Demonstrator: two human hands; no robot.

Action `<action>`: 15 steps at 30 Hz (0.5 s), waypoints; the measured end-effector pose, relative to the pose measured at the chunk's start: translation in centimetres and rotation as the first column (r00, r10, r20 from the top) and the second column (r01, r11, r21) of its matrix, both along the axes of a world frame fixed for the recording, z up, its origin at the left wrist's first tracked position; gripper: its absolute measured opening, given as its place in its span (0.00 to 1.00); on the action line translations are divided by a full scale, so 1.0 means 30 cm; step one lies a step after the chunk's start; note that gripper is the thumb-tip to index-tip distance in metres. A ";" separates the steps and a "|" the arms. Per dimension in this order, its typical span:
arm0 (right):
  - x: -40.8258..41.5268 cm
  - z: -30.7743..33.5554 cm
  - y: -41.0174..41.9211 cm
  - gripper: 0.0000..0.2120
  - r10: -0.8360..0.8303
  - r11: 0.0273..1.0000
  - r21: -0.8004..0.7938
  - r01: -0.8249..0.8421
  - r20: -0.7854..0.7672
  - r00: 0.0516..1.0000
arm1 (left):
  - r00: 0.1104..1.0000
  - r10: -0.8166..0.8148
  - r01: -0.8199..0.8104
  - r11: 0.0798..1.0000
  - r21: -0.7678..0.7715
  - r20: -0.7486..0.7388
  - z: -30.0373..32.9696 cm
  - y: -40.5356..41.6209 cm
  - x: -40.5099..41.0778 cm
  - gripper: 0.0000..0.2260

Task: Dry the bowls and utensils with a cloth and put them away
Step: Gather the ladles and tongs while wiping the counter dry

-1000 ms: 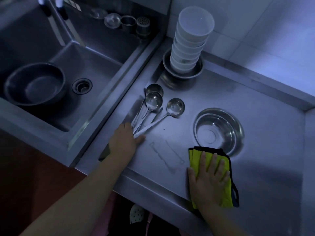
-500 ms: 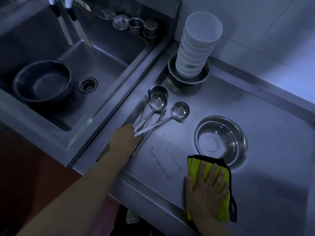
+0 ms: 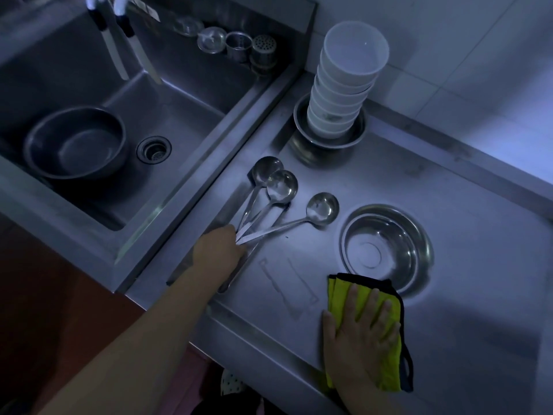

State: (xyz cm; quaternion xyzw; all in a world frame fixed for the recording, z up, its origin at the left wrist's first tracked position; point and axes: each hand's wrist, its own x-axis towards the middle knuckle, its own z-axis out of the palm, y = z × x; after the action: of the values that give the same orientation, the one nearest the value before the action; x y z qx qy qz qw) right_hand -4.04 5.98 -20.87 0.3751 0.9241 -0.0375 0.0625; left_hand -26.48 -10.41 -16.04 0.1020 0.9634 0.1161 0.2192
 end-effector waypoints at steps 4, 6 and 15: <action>0.001 0.002 -0.003 0.36 -0.002 1.000 0.003 0.002 0.011 1.000 | 0.989 0.043 -0.066 0.985 0.160 0.145 0.006 -0.021 0.008 0.04; 0.002 0.000 -0.004 0.35 -0.002 1.000 0.012 0.002 0.016 1.000 | 0.976 0.045 -0.084 0.981 0.177 0.214 0.007 -0.029 0.009 0.05; 0.004 -0.001 -0.009 0.35 -0.003 1.000 0.024 0.001 0.066 0.998 | 0.949 0.140 -0.210 0.949 0.235 0.281 0.031 -0.057 0.039 0.11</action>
State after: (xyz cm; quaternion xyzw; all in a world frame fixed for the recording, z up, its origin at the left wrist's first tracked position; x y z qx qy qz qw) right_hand -3.92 5.71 -20.89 0.3778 0.9216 -0.0140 0.0883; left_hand -25.30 -12.13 -15.10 0.0274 0.9075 0.2739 0.3173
